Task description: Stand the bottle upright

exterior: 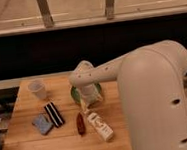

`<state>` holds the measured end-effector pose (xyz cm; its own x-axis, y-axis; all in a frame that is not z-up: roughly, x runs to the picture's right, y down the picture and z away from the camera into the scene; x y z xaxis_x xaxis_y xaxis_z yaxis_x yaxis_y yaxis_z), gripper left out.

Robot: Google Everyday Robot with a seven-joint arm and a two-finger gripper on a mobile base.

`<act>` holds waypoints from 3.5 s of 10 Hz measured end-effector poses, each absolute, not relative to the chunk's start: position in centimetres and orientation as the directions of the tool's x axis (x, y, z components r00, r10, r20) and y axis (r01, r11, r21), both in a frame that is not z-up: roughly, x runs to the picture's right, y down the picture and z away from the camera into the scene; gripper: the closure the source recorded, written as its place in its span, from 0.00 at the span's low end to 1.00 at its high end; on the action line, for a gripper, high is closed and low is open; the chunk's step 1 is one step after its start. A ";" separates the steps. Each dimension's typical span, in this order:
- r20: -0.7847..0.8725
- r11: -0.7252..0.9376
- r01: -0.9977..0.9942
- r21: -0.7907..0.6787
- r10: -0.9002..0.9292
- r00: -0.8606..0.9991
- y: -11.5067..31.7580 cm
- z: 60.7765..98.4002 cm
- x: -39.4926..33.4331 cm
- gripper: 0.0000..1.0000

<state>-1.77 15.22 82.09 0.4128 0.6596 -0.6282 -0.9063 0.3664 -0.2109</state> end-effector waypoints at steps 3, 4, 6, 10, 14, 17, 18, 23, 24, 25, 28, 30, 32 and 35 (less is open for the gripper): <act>-0.622 0.352 -0.908 -0.229 0.664 0.415 15.9 81.5 -2.4 0.36; -0.624 0.345 -0.908 -0.237 0.663 0.415 16.3 81.5 -2.6 0.36; -0.628 0.332 -0.908 -0.256 0.657 0.417 17.1 82.0 -2.9 0.36; -0.636 0.312 -0.904 -0.293 0.642 0.428 18.2 82.8 -3.6 0.36; -0.650 0.297 -0.906 -0.303 0.631 0.424 19.0 83.0 -3.5 0.36; -0.662 0.284 -0.911 -0.300 0.626 0.413 19.5 83.0 -3.2 0.36; -0.665 0.279 -0.913 -0.299 0.625 0.409 19.6 83.1 -3.0 0.36; -0.670 0.278 -0.909 -0.312 0.614 0.418 19.9 83.5 -3.5 0.36; -0.670 0.280 -0.908 -0.313 0.612 0.420 19.9 83.5 -3.6 0.36; -0.670 0.281 -0.907 -0.314 0.611 0.422 19.9 83.5 -3.7 0.36; -0.665 0.290 -0.906 -0.309 0.615 0.424 19.5 83.3 -3.7 0.36; -0.664 0.291 -0.906 -0.307 0.616 0.423 19.4 83.2 -3.6 0.36; -0.668 0.294 -0.905 -0.309 0.610 0.426 19.6 83.4 -3.7 0.38; -0.670 0.311 -0.896 -0.316 0.595 0.443 19.9 83.7 -4.2 0.63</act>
